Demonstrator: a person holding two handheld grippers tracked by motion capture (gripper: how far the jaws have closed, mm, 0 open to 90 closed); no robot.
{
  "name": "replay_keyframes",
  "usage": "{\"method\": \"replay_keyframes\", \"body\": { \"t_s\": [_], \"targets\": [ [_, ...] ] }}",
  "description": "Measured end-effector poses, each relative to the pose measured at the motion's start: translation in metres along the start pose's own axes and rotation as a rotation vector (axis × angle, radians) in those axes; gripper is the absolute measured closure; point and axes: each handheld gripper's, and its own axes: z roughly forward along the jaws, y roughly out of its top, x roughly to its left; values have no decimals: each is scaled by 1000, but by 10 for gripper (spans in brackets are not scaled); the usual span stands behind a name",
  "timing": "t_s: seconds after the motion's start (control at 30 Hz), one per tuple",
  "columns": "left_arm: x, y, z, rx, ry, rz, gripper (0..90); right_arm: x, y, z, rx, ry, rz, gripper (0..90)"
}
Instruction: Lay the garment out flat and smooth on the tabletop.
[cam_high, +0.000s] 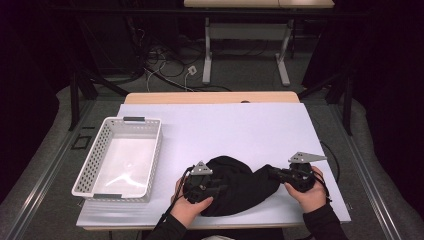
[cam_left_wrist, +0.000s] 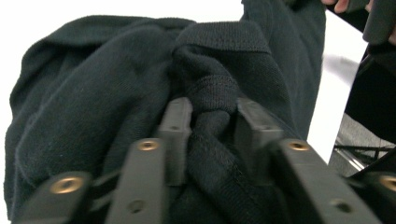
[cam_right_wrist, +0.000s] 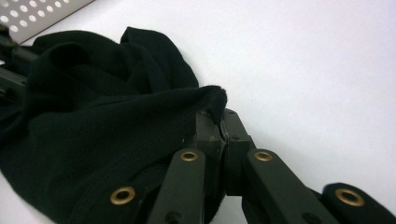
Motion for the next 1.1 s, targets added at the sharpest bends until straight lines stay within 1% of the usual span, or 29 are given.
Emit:
{"method": "replay_keyframes", "body": {
  "t_s": [0.03, 0.07, 0.13, 0.23, 0.33, 0.4, 0.47, 0.5, 0.57, 0.67, 0.7, 0.73, 0.8, 0.87, 0.93, 0.97, 1.0, 1.03, 1.07, 1.1],
  "targets": [
    [1, 0, -1, -3, -2, 2, 764, -1, 1, 2, -2, 2, -3, 883],
    [1, 0, -2, -3, -2, 5, 787, -2, 3, 4, -1, 1, -1, 883],
    [0, 2, -7, -17, -9, 1, 807, -2, 7, 6, -1, 3, -1, 883],
    [-1, 6, -16, -47, -15, -1, 817, -4, 14, 11, -5, 0, -11, 883],
    [-3, 14, -29, -84, -16, 11, 820, -4, 21, 16, -12, 6, -8, 883],
    [-4, 19, -36, -111, -15, 15, 822, -4, 27, 20, -10, 2, -18, 884],
    [-6, 25, -44, -138, -10, 26, 824, -4, 35, 26, -17, -2, -31, 883],
    [-7, 29, -49, -160, -5, 29, 824, -4, 39, 28, -16, -2, -33, 884],
    [-6, 35, -56, -187, 4, 32, 825, -4, 50, 35, -27, 1, -33, 884],
    [0, 45, -66, -224, 21, 26, 827, -3, 68, 44, -44, 26, -17, 884],
    [2, 52, -70, -244, 29, 22, 827, -2, 72, 47, -47, 29, -16, 884],
    [4, 56, -72, -254, 36, 21, 828, 0, 80, 50, -53, 29, -30, 883],
    [9, 70, -78, -279, 62, 27, 828, 5, 92, 56, -59, 17, -45, 866],
    [15, 81, -81, -296, 84, 23, 829, 7, 103, 61, -75, 5, -54, 815],
    [24, 94, -83, -308, 111, 8, 830, 8, 111, 67, -85, -9, -58, 755],
    [27, 98, -84, -310, 122, 6, 830, 8, 114, 69, -89, -16, -57, 732],
    [32, 103, -84, -314, 140, -3, 830, 8, 116, 70, -88, -22, -54, 694],
    [35, 106, -84, -318, 148, -12, 831, 7, 119, 73, -99, -39, -52, 644],
    [40, 110, -83, -322, 161, -28, 831, 7, 120, 73, -104, -50, -51, 623],
    [44, 112, -83, -319, 168, -30, 831, 5, 121, 74, -110, -59, -43, 621]
  ]
}}
